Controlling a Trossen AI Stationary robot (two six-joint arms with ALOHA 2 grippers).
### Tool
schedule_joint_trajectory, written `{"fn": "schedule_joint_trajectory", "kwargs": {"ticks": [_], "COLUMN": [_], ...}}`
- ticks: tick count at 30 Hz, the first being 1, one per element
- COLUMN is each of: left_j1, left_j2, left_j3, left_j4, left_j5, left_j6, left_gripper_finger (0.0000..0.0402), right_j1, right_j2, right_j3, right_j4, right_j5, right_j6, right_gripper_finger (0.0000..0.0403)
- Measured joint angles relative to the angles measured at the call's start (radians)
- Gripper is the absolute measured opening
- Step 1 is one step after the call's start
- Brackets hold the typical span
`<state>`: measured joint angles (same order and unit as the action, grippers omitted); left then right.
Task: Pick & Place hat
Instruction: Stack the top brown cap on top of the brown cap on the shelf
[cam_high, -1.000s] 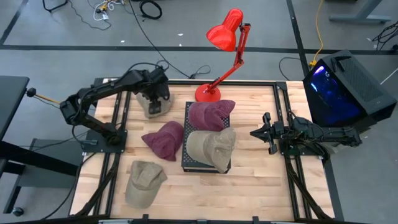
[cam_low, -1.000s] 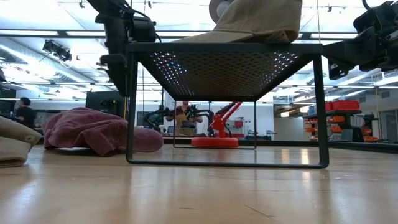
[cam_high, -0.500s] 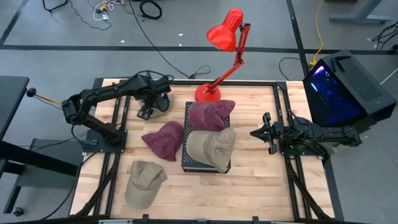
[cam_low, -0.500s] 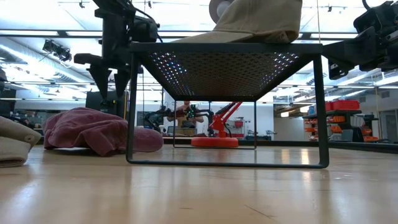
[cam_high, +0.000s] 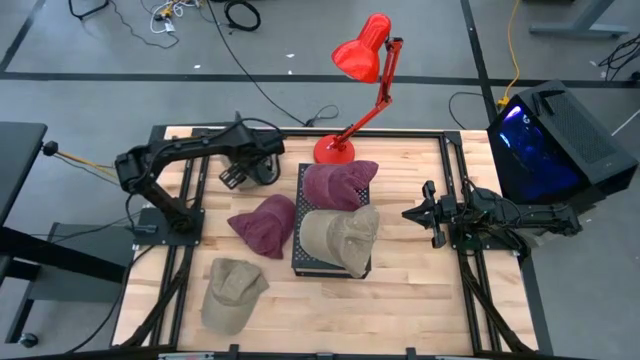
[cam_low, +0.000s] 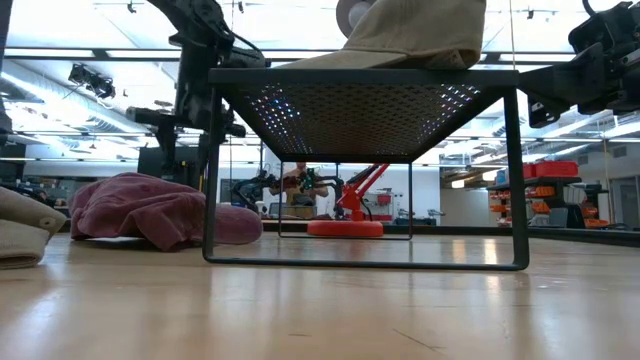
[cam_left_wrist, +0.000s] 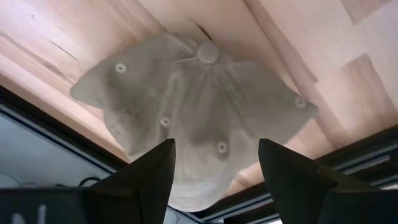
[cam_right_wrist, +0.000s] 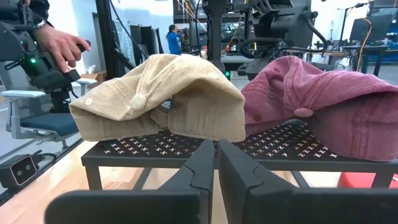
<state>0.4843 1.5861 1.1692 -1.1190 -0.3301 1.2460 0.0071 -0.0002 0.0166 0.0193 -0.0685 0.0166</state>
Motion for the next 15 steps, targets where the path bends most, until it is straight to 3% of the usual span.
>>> {"fn": "schedule_joint_trajectory", "kwargs": {"ticks": [15], "left_j1": [0.014], "left_j2": [0.124], "left_j3": [0.065], "left_j4": [0.007], "left_j5": [0.019], "left_j6": [0.000], "left_gripper_finger": [0.0236], "right_j1": [0.000], "right_j2": [0.000], "right_j3": [0.000], "right_j4": [0.000], "right_j5": [0.000], "right_j6": [0.000], "right_gripper_finger": [0.0027]}}
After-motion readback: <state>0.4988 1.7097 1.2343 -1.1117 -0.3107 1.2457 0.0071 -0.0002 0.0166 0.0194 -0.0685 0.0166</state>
